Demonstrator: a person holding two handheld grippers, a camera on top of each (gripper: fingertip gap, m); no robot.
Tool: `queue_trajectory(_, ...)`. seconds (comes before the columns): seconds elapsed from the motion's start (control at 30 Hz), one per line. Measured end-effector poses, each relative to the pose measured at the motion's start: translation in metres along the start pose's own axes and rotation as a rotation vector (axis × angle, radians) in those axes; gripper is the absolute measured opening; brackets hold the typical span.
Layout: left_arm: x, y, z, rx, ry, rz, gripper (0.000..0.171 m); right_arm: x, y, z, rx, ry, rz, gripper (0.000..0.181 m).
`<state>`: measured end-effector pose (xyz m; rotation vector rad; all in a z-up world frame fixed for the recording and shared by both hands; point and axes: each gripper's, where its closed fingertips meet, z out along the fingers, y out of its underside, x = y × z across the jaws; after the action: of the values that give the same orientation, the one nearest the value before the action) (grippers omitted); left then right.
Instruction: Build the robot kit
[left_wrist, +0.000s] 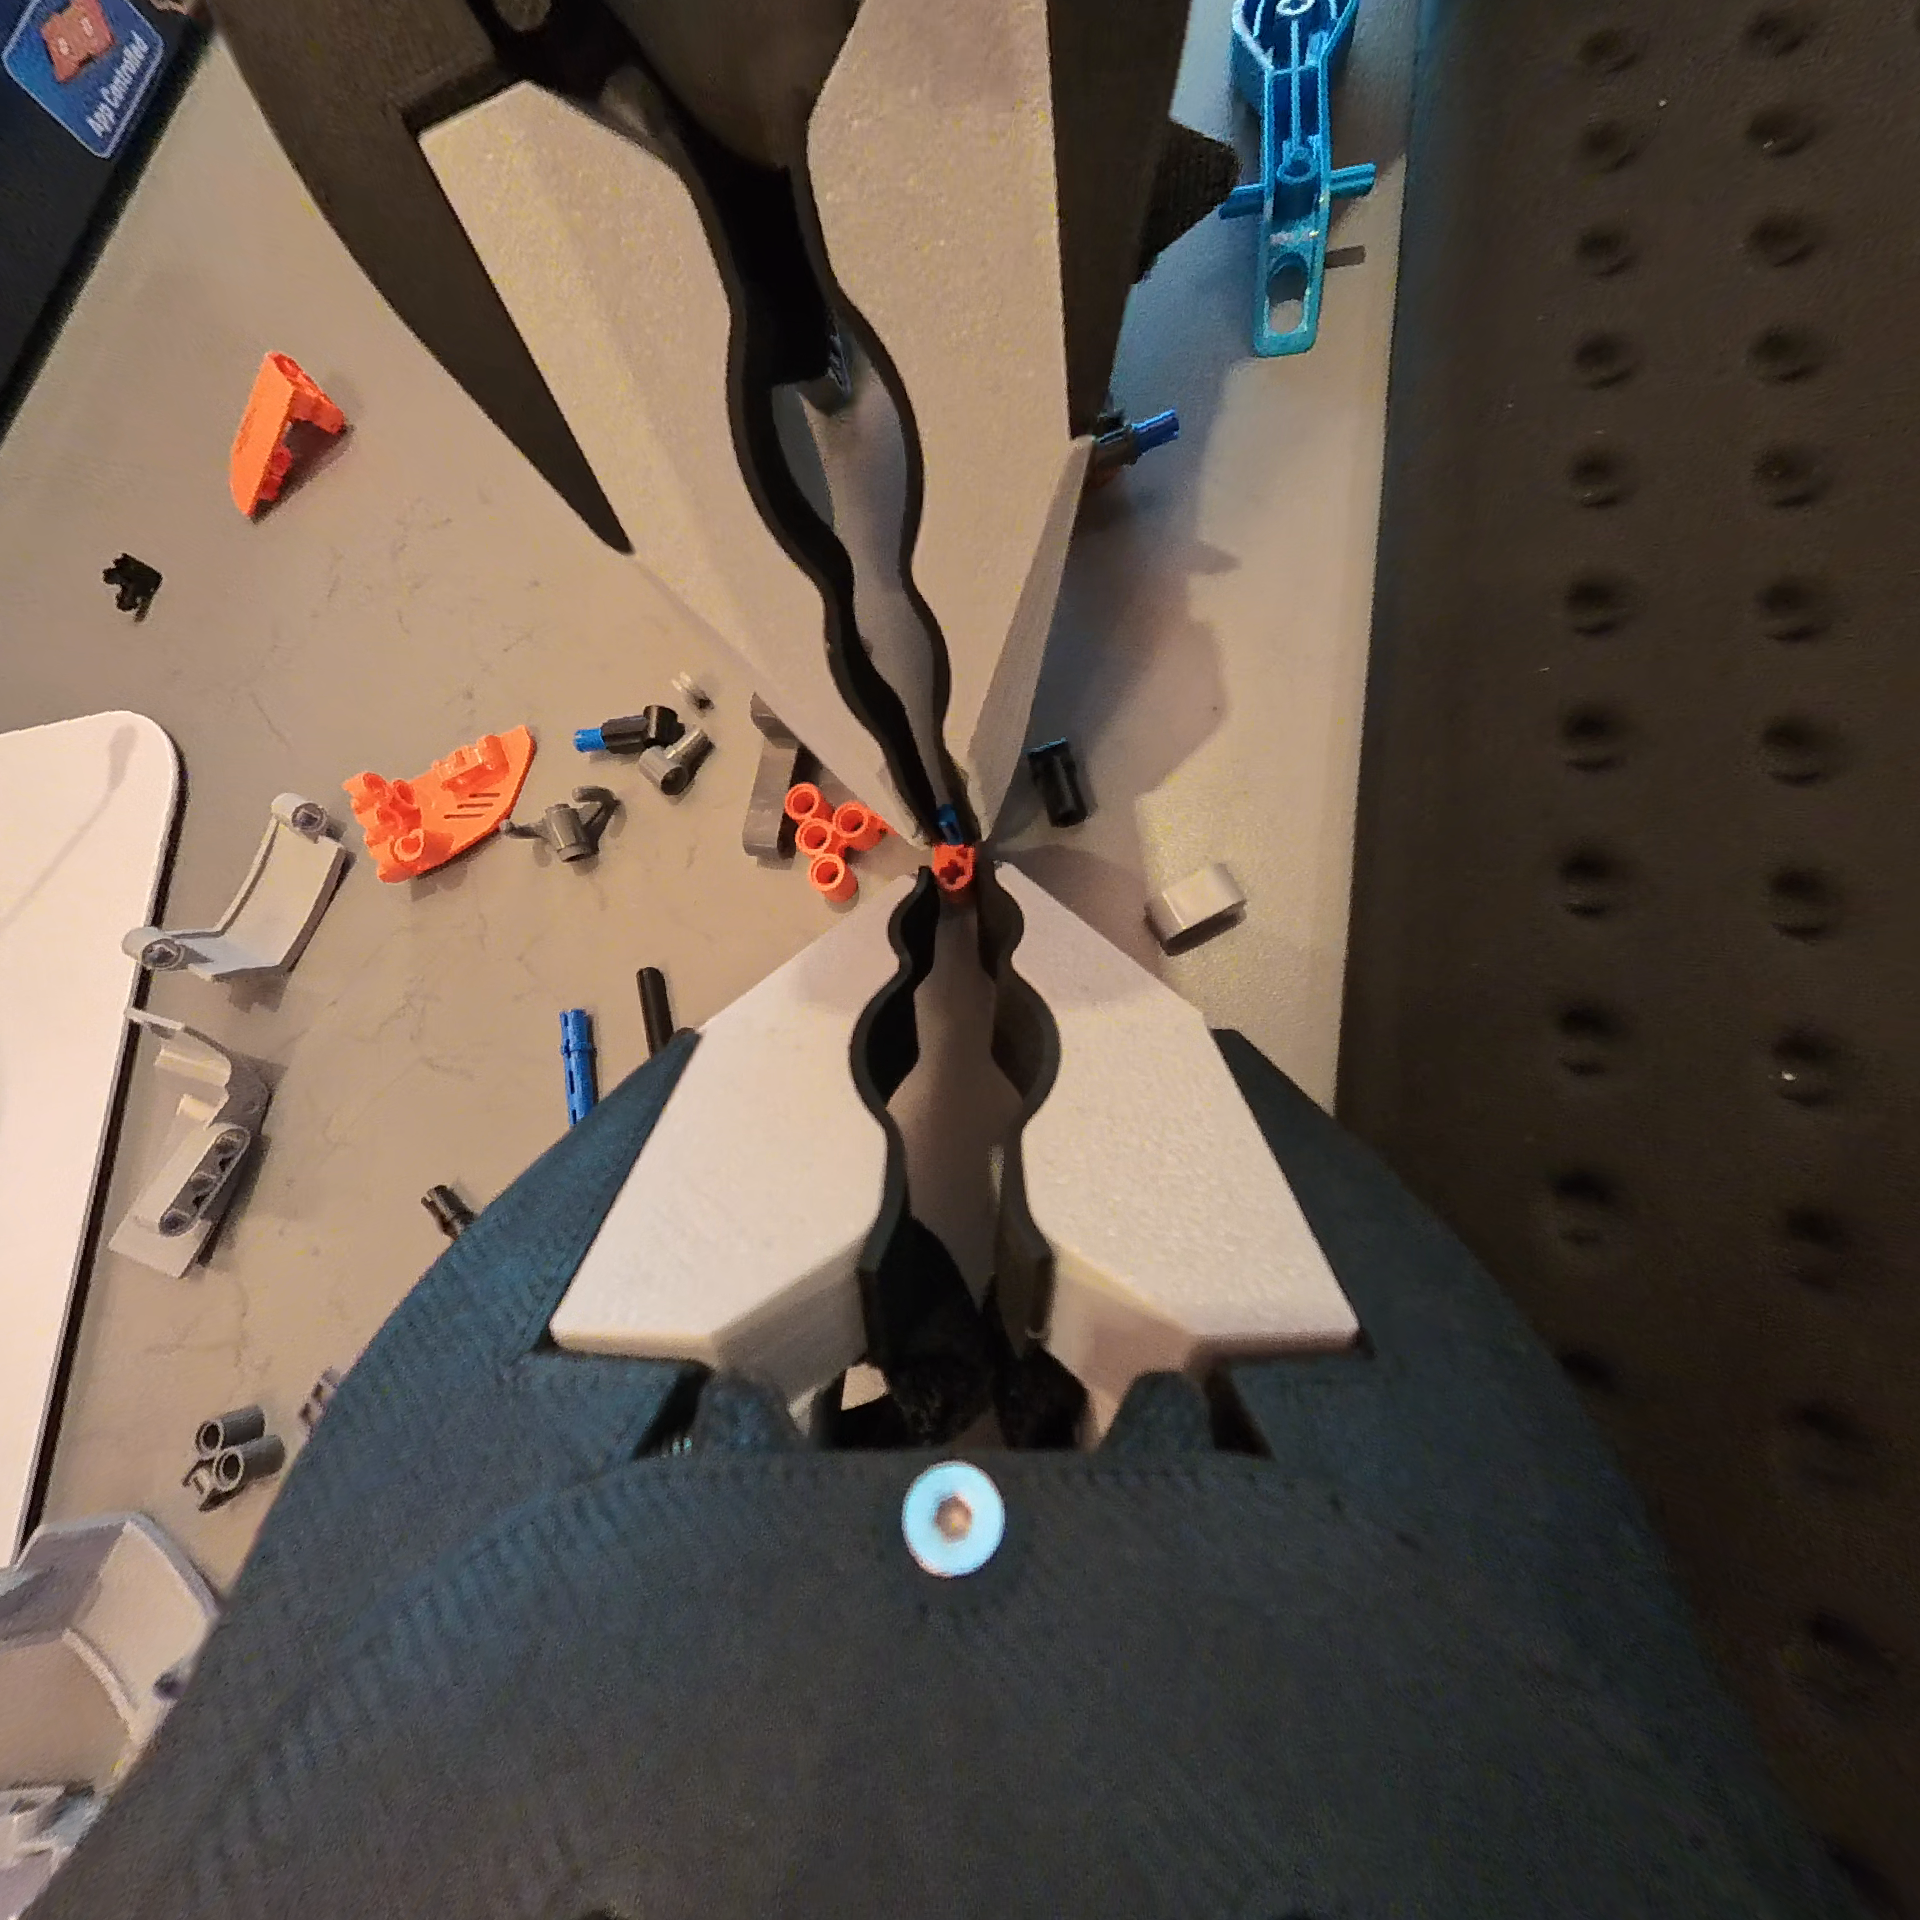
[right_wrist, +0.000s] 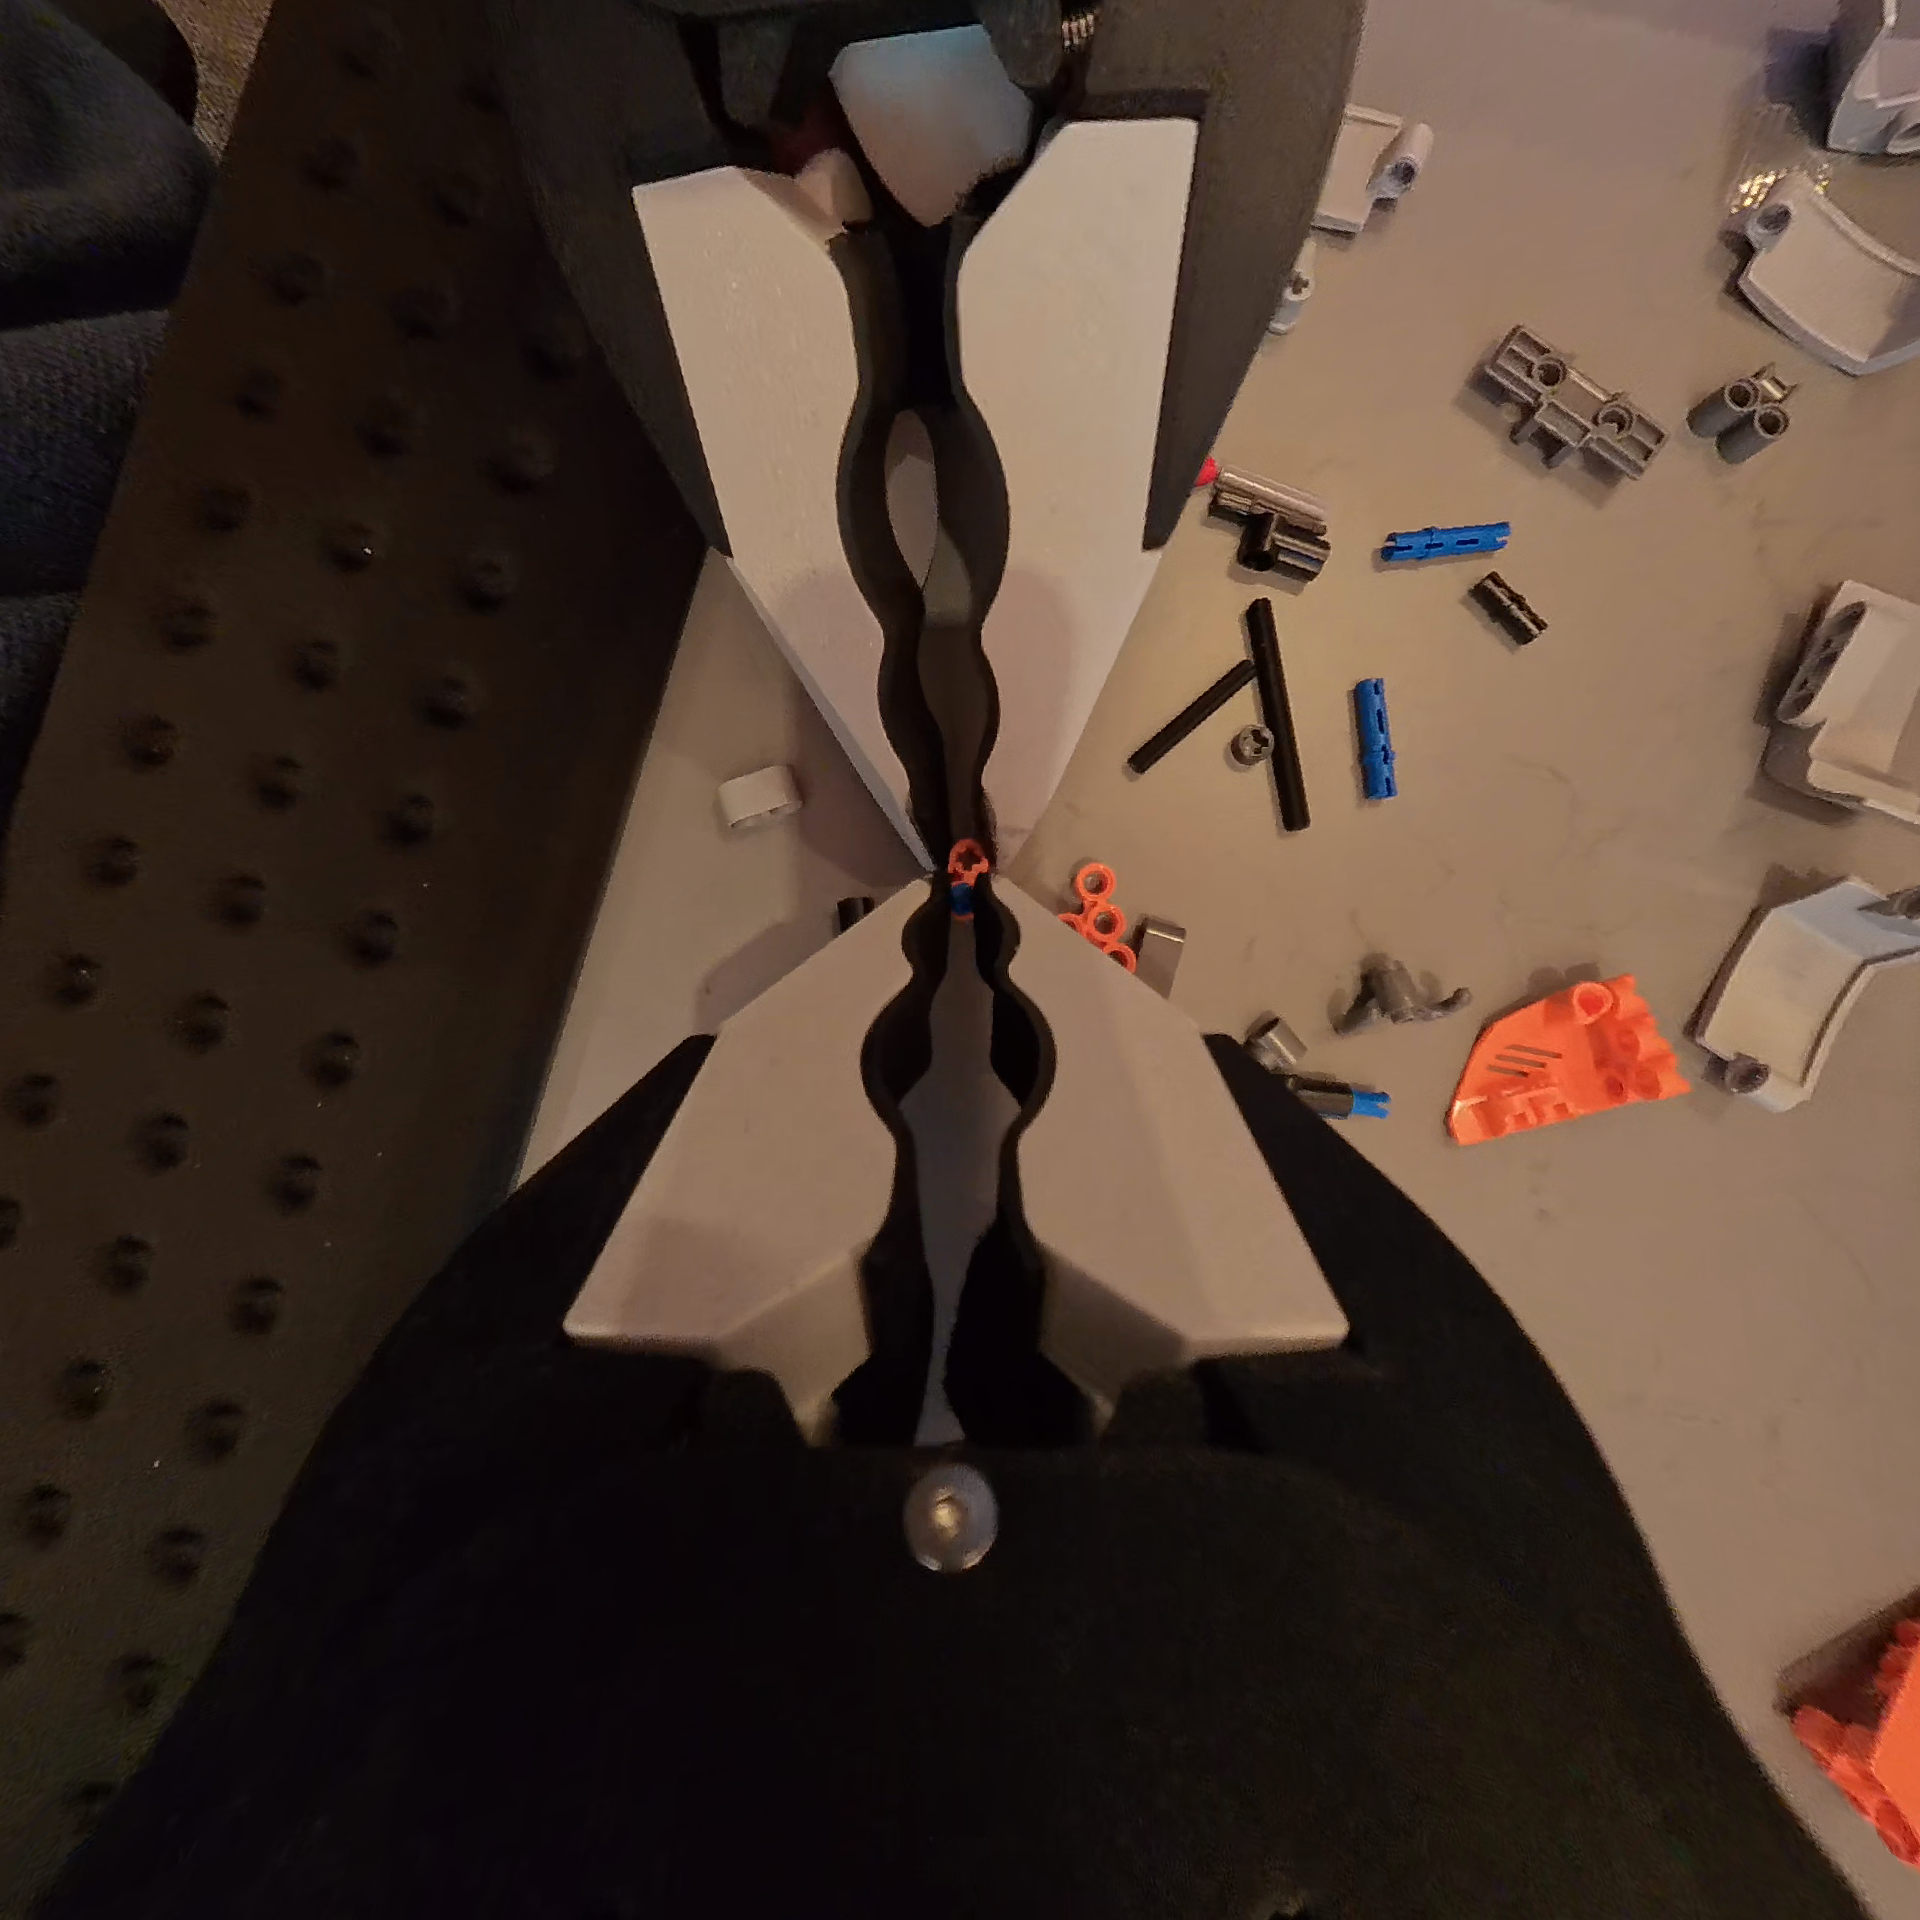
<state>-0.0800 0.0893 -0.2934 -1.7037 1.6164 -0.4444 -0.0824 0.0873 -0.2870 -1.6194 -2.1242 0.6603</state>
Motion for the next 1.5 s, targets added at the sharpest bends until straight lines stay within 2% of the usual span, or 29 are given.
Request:
queue_trajectory(0.13, -0.001, 0.0, 0.0, -0.005, -0.024, 0.019, 0.006, 0.003, 0.001, -0.003, -0.012, 0.039, -0.009, 0.009)
queue_trajectory(0.83, -0.003, 0.0, 0.0, 0.001, -0.034, 0.015, 0.006, 0.007, 0.0, -0.041, 0.072, 0.127, 0.018, 0.005)
queue_trajectory(0.97, -0.008, 0.0, 0.0, -0.012, -0.088, 0.058, 0.006, 0.008, 0.0, -0.051, 0.117, 0.153, 0.044, 0.008)
queue_trajectory(1.5, -0.033, -0.031, -0.015, 0.095, -0.277, 0.142, 0.006, 0.019, 0.001, -0.069, 0.239, 0.246, 0.095, 0.018)
